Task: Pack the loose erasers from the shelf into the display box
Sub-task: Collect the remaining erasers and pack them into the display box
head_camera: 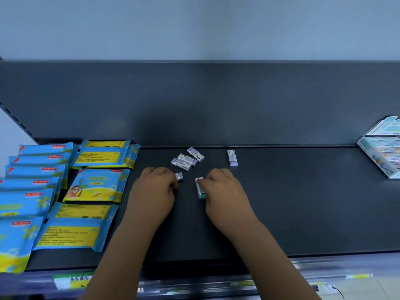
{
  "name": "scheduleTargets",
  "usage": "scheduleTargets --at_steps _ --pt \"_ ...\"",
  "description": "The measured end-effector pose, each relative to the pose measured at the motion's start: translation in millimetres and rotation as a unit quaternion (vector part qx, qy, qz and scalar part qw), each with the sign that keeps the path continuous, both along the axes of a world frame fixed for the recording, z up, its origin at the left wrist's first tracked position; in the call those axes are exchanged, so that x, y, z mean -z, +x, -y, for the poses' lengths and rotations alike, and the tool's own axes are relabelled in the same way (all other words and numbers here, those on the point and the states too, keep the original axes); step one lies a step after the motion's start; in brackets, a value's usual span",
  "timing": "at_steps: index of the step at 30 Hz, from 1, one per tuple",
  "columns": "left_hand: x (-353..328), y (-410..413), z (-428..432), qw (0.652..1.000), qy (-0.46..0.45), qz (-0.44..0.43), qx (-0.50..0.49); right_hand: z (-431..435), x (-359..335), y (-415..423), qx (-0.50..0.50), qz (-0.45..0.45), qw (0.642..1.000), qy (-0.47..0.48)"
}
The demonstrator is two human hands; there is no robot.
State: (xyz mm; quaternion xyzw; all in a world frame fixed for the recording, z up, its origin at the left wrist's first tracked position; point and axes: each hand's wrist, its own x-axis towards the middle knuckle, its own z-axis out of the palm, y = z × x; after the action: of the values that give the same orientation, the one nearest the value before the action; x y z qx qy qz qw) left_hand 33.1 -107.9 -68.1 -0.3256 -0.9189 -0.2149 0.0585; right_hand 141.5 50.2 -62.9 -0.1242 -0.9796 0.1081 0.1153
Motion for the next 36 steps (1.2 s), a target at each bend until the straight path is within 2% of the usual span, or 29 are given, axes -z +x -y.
scheduleTargets --at_steps 7,12,18,24,36 --pt "-5.9 2.3 -5.1 1.000 -0.008 0.030 -0.003 3.3 4.1 -3.9 0.025 -0.028 0.999 -0.001" --pt "-8.3 -1.5 -6.5 0.998 -0.020 0.058 0.014 2.6 5.6 -5.3 -0.008 -0.046 0.999 -0.015" --pt "-9.2 -7.0 -11.2 0.999 -0.005 0.045 0.027 -2.1 11.4 -8.8 -0.011 -0.042 0.999 -0.005" --pt "-1.5 -12.9 -10.9 1.000 0.000 -0.008 0.024 -7.8 14.2 -10.0 -0.007 -0.044 0.999 0.010" --pt "1.0 -20.6 -12.4 1.000 -0.016 0.015 0.017 -27.1 -3.2 -3.8 0.045 -0.034 0.997 -0.050"
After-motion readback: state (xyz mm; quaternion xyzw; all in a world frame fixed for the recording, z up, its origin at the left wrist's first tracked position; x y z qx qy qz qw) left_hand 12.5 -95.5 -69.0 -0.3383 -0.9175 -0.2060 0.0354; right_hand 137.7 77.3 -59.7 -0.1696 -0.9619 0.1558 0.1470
